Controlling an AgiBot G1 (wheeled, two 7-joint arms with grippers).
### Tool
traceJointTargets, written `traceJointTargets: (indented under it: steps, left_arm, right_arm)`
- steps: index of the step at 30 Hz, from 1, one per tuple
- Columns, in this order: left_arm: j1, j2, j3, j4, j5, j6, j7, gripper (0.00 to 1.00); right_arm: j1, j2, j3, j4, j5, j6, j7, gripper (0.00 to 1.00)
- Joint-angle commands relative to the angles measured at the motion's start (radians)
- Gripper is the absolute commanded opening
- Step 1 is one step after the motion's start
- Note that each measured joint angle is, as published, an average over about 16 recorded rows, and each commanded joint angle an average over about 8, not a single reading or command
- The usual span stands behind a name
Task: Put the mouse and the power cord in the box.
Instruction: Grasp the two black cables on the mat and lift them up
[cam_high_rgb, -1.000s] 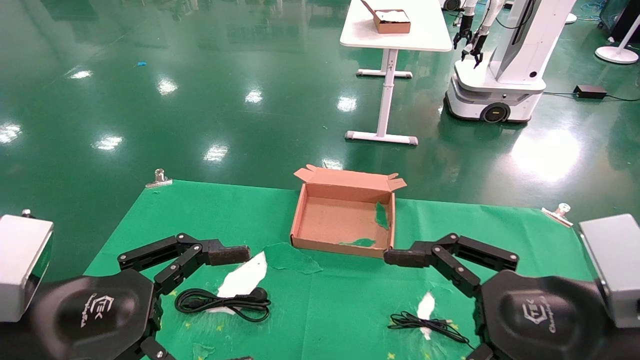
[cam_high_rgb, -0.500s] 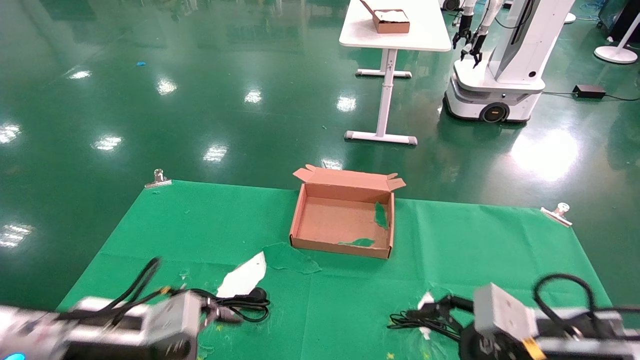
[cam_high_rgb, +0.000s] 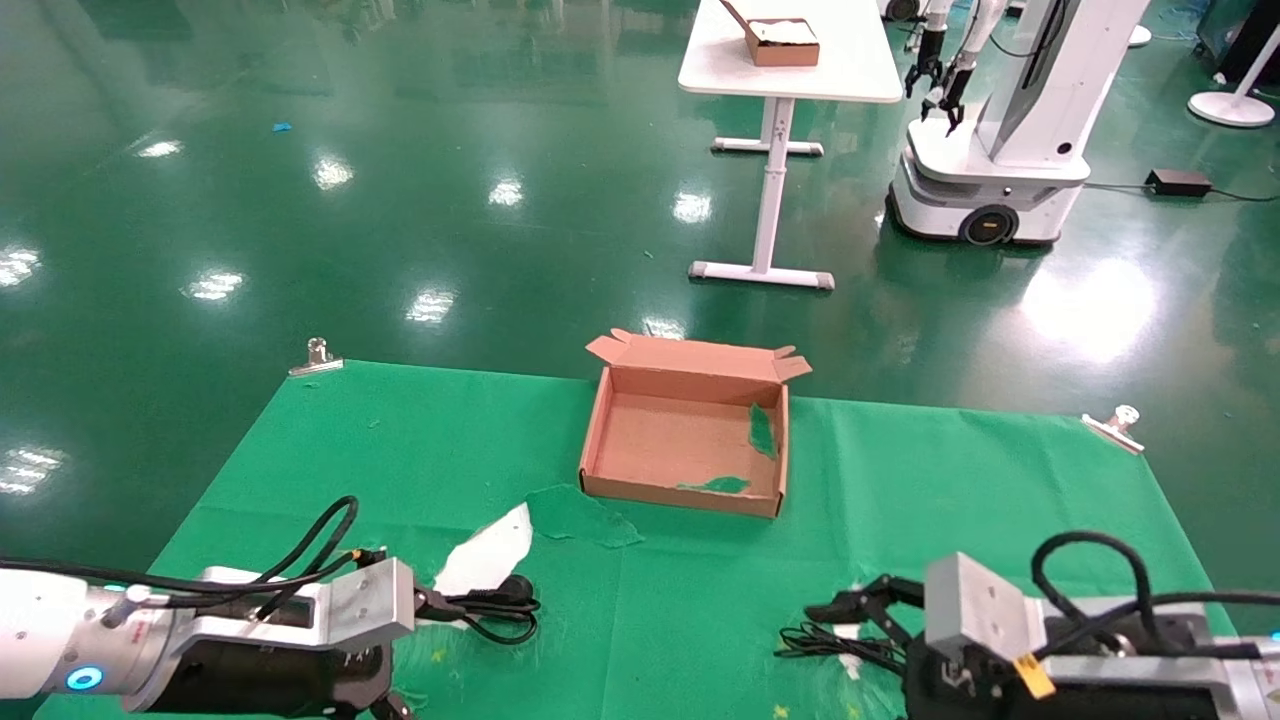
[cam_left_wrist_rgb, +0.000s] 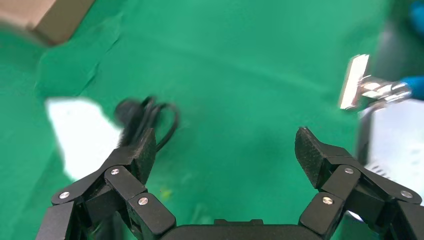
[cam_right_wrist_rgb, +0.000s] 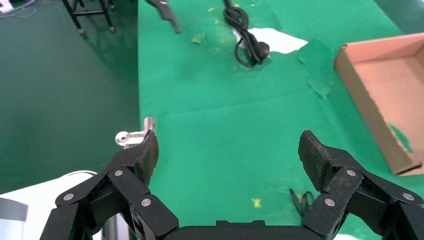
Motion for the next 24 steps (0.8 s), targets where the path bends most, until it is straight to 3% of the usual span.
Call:
traceJointTargets:
  steps: [1, 10, 18, 24]
  left_arm:
    - [-0.007, 0.004, 0.011, -0.009, 0.041, -0.021, -0.005, 1.00]
    - [-0.109, 0.176, 0.103, 0.216, 0.292, -0.176, 0.003, 1.00]
    - [-0.178, 0.268, 0.119, 0.429, 0.339, -0.255, 0.091, 1.00]
    - [-0.195, 0.308, 0.126, 0.534, 0.348, -0.295, 0.154, 1.00]
  right_arm:
    - [-0.001, 0.000, -0.003, 0.000, -0.002, -0.005, 0.000, 1.00]
    - [-0.015, 0.010, 0.008, 0.022, -0.007, 0.045, 0.033, 1.00]
    - [-0.025, 0.022, 0.009, 0.057, -0.019, 0.063, 0.040, 1.00]
    - [-0.005, 0.020, -0.011, 0.082, -0.088, 0.074, 0.032, 1.00]
